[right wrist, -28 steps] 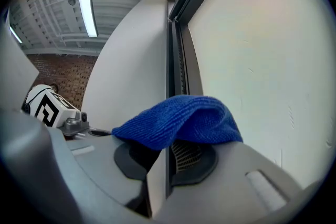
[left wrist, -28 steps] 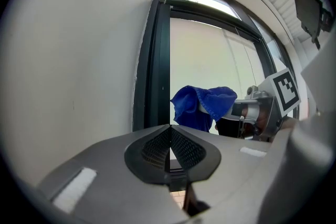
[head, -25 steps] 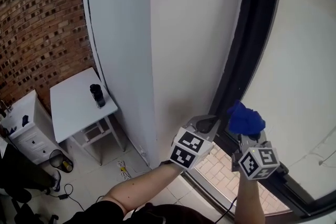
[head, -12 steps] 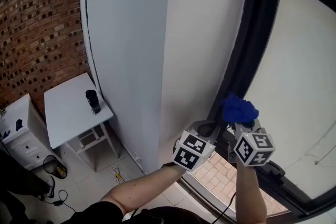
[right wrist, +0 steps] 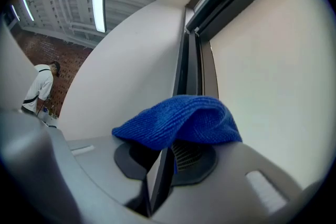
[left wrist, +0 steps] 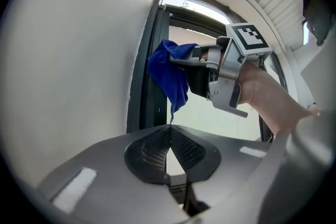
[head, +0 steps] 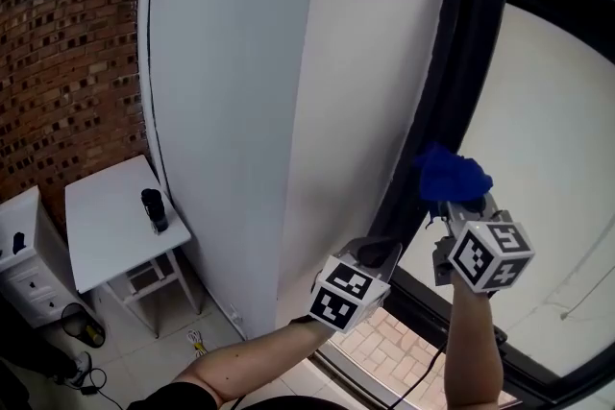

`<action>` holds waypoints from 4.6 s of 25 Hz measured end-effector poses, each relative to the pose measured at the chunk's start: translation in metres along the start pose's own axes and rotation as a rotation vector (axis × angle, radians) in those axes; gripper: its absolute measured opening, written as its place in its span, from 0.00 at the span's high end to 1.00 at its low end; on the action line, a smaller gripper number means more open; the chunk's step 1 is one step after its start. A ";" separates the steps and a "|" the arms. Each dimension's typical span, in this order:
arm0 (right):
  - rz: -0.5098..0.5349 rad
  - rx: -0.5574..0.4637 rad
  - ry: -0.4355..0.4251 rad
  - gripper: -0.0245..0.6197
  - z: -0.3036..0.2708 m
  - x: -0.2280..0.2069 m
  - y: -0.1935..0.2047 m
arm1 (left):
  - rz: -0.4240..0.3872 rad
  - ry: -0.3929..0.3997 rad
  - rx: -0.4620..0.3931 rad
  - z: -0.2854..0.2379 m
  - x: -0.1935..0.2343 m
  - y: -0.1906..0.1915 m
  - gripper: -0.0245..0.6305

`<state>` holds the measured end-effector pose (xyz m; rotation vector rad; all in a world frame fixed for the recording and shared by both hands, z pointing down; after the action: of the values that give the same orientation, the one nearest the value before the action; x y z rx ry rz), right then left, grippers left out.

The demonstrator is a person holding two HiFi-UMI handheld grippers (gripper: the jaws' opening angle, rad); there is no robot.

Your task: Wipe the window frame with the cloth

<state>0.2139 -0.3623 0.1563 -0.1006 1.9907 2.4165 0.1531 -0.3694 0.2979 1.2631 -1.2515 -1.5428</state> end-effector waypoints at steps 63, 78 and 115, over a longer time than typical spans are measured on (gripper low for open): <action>0.235 -0.412 0.115 0.88 -0.042 0.022 -0.348 | -0.140 -0.031 -0.390 -0.055 0.042 -0.284 0.98; 0.233 -0.430 0.220 0.88 0.058 -0.029 -0.361 | -0.117 0.097 -0.414 -0.064 -0.040 -0.287 0.98; 0.292 -0.528 0.368 0.88 0.248 -0.106 -0.414 | -0.141 0.300 -0.513 -0.104 -0.217 -0.345 0.98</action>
<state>0.3289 -0.0363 -0.1962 -0.2941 1.4893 3.2677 0.3088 -0.1087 0.0074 1.1955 -0.5376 -1.5690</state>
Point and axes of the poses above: the fingertips, and each gripper's own axes: z backward along the fingers, x to its left, y out of its underside, the point moved 2 cm from there along z, backward along the fingers, and after that the axes turned 13 degrees about -z, right-handed, at the moved point
